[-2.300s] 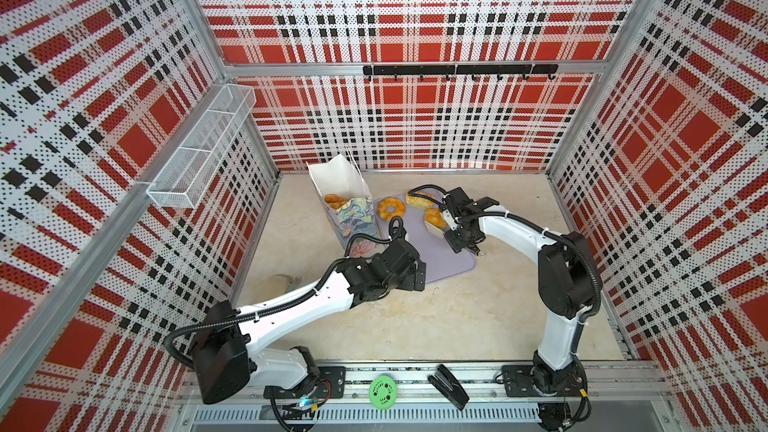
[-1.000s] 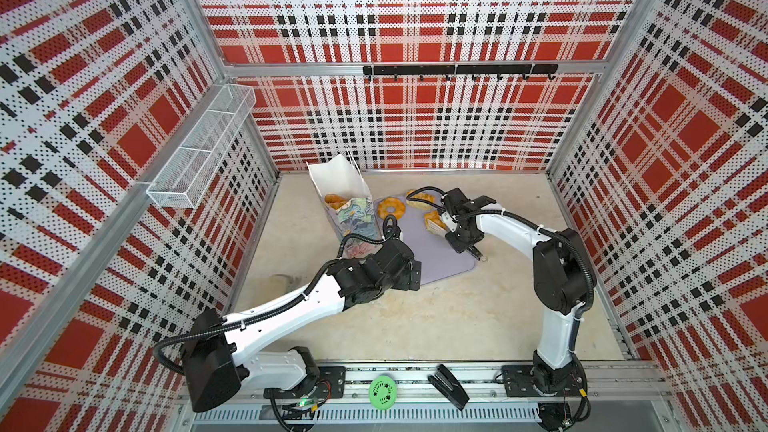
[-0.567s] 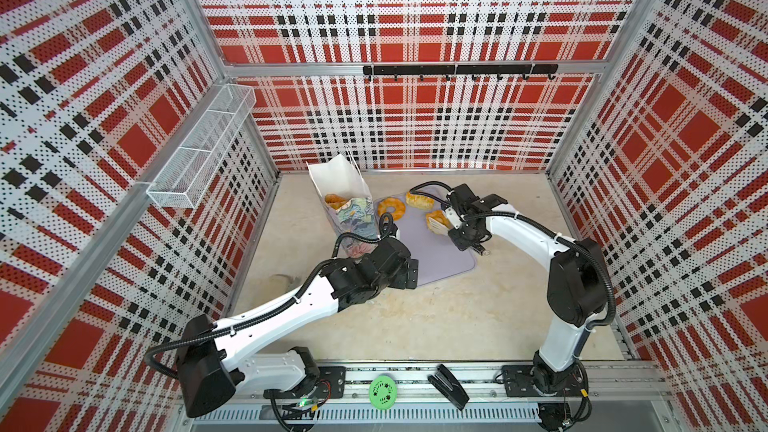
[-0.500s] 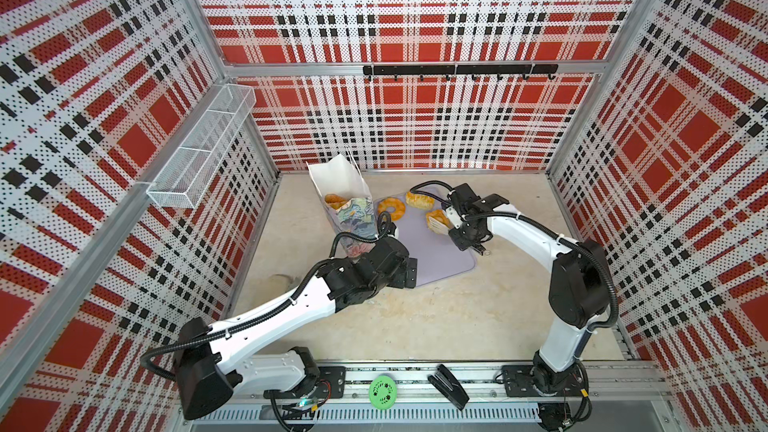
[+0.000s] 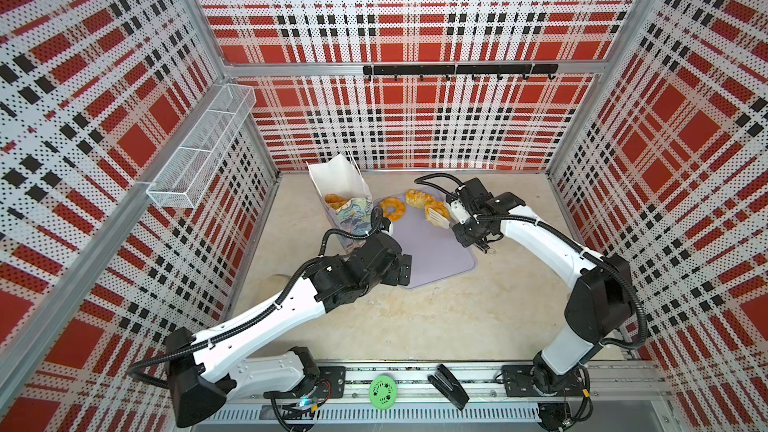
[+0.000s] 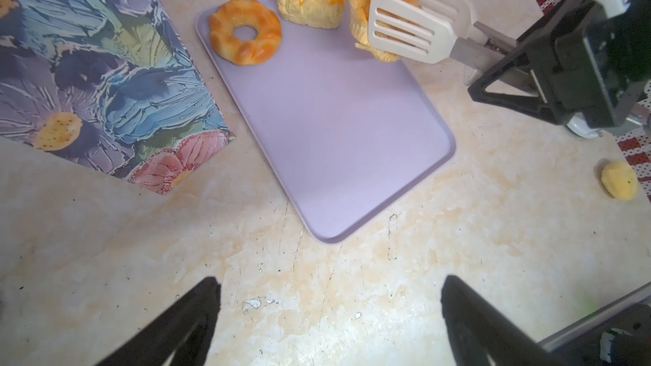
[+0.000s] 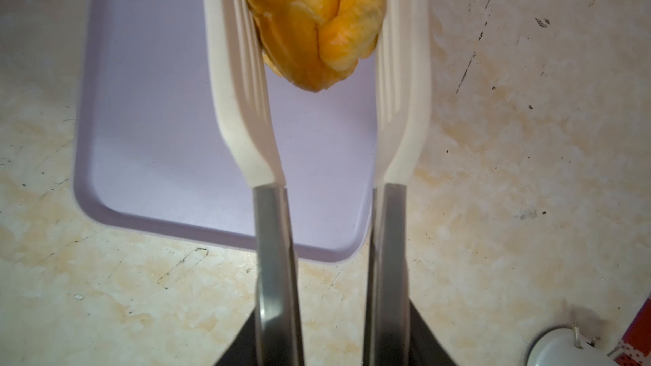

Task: Place the fake bread into the paper bag
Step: 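Carry the bun toward the floral bag while the left gripper nears the bag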

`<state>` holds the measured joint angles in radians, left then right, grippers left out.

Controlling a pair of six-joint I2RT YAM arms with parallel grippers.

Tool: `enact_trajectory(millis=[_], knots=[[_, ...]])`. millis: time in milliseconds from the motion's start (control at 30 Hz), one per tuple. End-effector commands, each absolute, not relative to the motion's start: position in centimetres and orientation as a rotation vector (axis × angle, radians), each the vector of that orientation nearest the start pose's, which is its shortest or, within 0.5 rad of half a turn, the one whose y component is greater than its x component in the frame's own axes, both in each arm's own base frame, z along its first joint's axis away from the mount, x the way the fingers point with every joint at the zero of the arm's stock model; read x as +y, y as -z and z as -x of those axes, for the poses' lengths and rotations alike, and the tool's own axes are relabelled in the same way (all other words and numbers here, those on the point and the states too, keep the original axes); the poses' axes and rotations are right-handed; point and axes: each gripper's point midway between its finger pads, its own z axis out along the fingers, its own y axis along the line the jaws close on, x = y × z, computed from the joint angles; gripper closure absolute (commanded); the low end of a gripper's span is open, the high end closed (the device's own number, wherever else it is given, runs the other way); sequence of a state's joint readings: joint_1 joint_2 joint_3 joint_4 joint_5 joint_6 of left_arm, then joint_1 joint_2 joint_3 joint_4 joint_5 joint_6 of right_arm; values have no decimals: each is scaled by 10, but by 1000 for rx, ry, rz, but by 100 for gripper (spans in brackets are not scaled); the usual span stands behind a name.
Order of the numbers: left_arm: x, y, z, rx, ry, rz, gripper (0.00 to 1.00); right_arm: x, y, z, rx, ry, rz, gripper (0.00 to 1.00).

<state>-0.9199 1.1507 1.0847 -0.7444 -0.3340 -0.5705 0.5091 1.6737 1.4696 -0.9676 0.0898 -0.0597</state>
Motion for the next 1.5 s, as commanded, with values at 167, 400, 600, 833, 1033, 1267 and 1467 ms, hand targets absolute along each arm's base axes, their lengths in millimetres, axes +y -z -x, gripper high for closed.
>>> enact_trajectory(millis=[167,400,600,833,1033,1267,1467], knots=[[-211,-256,-245,2283,330,-247,1,194,-199,-350,2531,-140,696,57],[-204,-267,-247,2268,317,-247,1,204,-216,-348,2493,-202,684,58],[-196,-275,-248,2260,304,-240,1,212,-230,-348,2458,-238,680,58],[-184,-285,-249,2251,286,-237,1,224,-248,-347,2416,-280,692,58],[-176,-299,-250,2235,323,-234,1,237,-265,-348,2374,-336,691,58],[-166,-314,-248,2217,320,-260,1,258,-288,-345,2306,-434,690,58],[-158,-327,-249,2186,321,-252,1,273,-311,-344,2241,-507,690,57]])
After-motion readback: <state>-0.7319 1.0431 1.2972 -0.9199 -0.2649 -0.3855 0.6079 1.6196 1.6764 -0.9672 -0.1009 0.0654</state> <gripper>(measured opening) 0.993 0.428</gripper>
